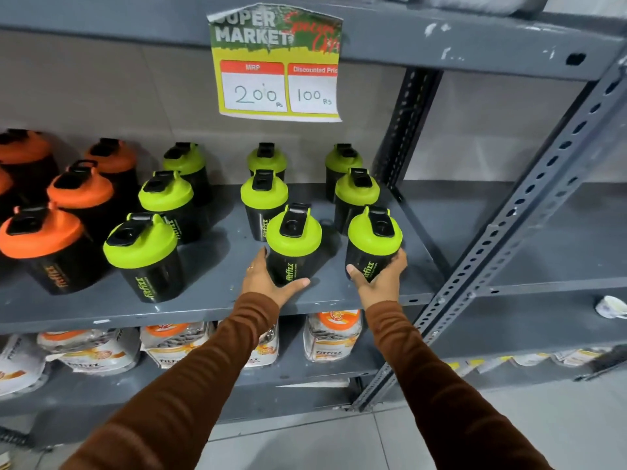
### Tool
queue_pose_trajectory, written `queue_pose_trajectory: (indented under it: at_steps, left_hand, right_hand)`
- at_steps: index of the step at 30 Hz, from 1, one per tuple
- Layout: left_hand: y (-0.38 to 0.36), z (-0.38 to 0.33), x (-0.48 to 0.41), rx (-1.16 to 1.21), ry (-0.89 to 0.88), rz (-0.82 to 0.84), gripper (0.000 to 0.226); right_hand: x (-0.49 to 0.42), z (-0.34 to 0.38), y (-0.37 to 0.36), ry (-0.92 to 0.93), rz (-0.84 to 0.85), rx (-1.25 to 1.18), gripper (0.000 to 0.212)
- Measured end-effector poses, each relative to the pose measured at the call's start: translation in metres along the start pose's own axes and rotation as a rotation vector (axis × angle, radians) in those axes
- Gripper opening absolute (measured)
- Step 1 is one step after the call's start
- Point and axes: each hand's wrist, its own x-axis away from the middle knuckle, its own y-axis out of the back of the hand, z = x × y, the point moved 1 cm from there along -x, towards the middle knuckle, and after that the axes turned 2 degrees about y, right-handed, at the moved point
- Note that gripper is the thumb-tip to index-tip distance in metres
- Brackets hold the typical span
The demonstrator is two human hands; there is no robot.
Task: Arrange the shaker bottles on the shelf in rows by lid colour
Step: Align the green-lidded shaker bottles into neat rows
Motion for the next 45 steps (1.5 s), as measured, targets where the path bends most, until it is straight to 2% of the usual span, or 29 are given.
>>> queue_pose_trajectory:
  at_steps: [3, 7, 13, 25, 31, 45]
  left_hand:
    - [-0.004, -0.005, -0.004, 0.036, 0.025, -0.009, 0.084]
    - [-0.008, -0.009, -0.01, 0.032, 0.088, 0.02, 0.081]
    - [0.009, -0.002, -0.006, -0.019, 0.075, -0.019, 0.071]
    - [0.032, 0.013, 0.007, -0.035, 0.095, -0.063, 0.075]
    - [0.034, 0.015, 0.01, -0.056, 0.083, -0.009, 0.076]
    - [0.037, 0.02, 0.011, -0.089, 0.07, 0.034, 0.065]
  right_hand:
    - [-0.004, -0.001, 0.0, -0.034, 0.027, 0.002, 0.095]
    - [-0.005, -0.001, 0.002, -0.041, 0.048, 0.006, 0.099]
    - [-0.006, -0.003, 0.006, -0.055, 0.06, 0.013, 0.097]
    - [-0.006, -0.012, 0.02, -0.074, 0.13, -0.003, 0.102]
    - [-0.006, -0.016, 0.025, -0.095, 0.156, 0.05, 0.113]
    - [-0.013, -0.028, 0.033, -0.146, 0.23, 0.085, 0.101]
